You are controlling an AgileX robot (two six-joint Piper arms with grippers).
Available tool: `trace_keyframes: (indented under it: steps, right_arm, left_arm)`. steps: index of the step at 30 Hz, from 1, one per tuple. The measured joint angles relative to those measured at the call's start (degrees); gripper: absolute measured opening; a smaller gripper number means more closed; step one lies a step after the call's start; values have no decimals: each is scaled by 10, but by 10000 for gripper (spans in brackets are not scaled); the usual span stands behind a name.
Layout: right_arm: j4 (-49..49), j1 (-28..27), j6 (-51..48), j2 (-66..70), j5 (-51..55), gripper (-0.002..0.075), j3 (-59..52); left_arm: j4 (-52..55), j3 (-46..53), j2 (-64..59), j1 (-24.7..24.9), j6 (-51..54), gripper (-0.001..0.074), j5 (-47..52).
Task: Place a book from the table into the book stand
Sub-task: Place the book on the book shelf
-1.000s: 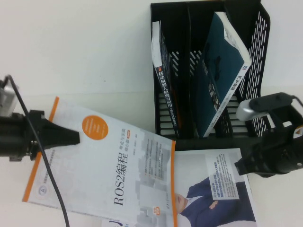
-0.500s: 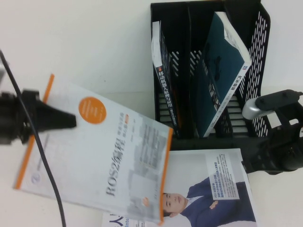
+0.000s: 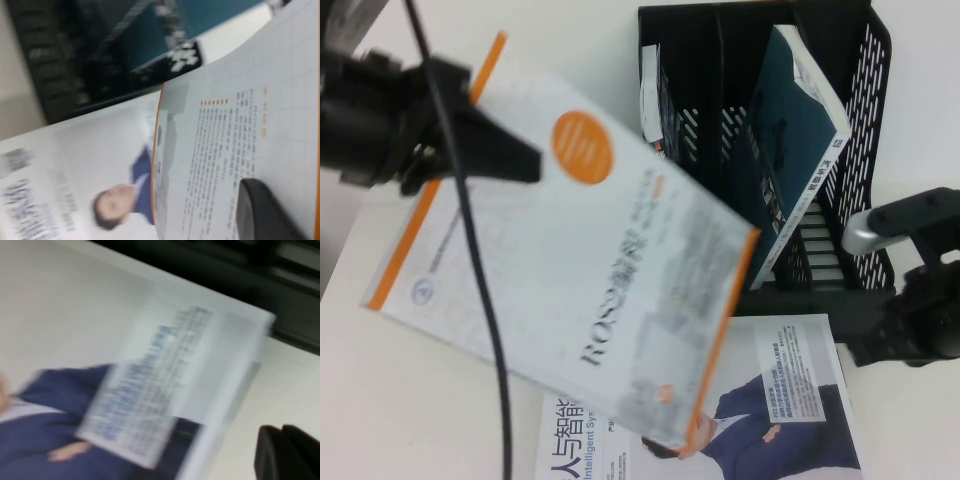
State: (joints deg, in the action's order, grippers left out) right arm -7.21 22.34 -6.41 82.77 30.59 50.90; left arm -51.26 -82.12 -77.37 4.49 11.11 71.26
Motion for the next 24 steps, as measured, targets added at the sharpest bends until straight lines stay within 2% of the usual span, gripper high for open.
trace_keyframes:
  steps: [3, 8, 13, 17, 24]
  right_arm:
    - [107, -4, 96, -3, 16, 0, 0]
    - [275, -52, 284, -46, 55, 0, 0]
    - [331, -127, 332, -118, 54, 0, 0]
    - [304, -183, 340, -157, 25, 0, 0]
    - [38, -180, 157, -109, -150, 0, 0]
  left_arm:
    - [0, -34, 0, 32, -26, 102, 5]
    - [1, -76, 0, 88, -58, 102, 4]
    - [-1, -122, -14, 132, -85, 102, -26]
    - [-5, -182, -46, 147, -96, 102, -40]
    - [38, -327, -85, 129, -141, 102, -61]
